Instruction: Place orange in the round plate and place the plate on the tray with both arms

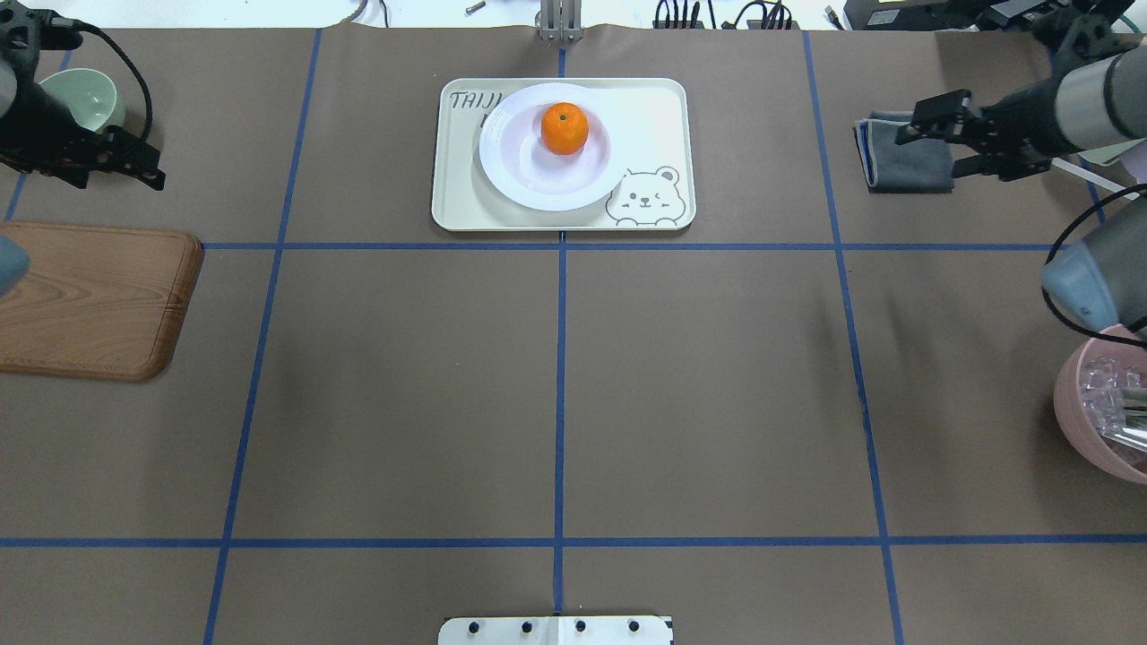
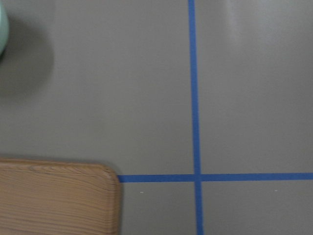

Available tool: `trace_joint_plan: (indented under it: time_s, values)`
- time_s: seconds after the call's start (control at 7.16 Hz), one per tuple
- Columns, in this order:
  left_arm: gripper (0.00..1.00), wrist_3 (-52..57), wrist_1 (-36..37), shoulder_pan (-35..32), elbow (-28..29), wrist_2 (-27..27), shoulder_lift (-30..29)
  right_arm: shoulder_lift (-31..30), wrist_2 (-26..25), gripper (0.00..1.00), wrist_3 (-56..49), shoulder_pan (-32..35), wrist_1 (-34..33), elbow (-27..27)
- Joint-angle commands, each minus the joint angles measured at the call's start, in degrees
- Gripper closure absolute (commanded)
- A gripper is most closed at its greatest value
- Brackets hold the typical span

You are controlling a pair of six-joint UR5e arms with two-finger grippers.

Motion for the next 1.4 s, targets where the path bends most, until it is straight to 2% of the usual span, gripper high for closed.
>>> trace_joint_plan:
  time_s: [0.0,0.28,0.42,0.56,0.7,0.84,0.98,1.26]
  values:
    - [0.02,14.6,6.2,-5.7,0.0,-0.1,1.0,-2.1,2.6,0.0,-28.6,7.6,-12.4,0.1]
    - [0.02,22.6,9.0,-8.8,0.3,-0.2,2.2,-1.7,5.7,0.0,-50.0,14.0,-28.5,0.6]
    - [0.02,26.6,11.0,-10.4,0.5,-0.2,2.3,-0.8,6.2,0.0,-56.1,14.7,-38.7,3.9]
    - [0.02,28.8,13.5,-11.0,0.5,-0.3,2.3,-0.7,6.2,0.0,-58.5,15.5,-45.4,7.3]
    - [0.02,29.0,14.9,-11.1,0.5,-0.6,2.3,-2.0,6.3,0.0,-59.4,15.8,-46.4,8.6]
    - [0.02,29.0,16.7,-11.8,0.5,-5.4,2.3,-3.2,6.2,0.0,-59.4,15.6,-46.4,8.7]
    - [0.02,29.0,17.0,-12.8,0.1,-7.6,3.5,-3.4,6.3,0.0,-59.4,15.6,-46.4,8.6]
    - [0.02,29.2,16.1,-13.1,-0.6,-7.7,6.3,-3.9,7.9,0.0,-59.4,15.5,-47.1,8.6]
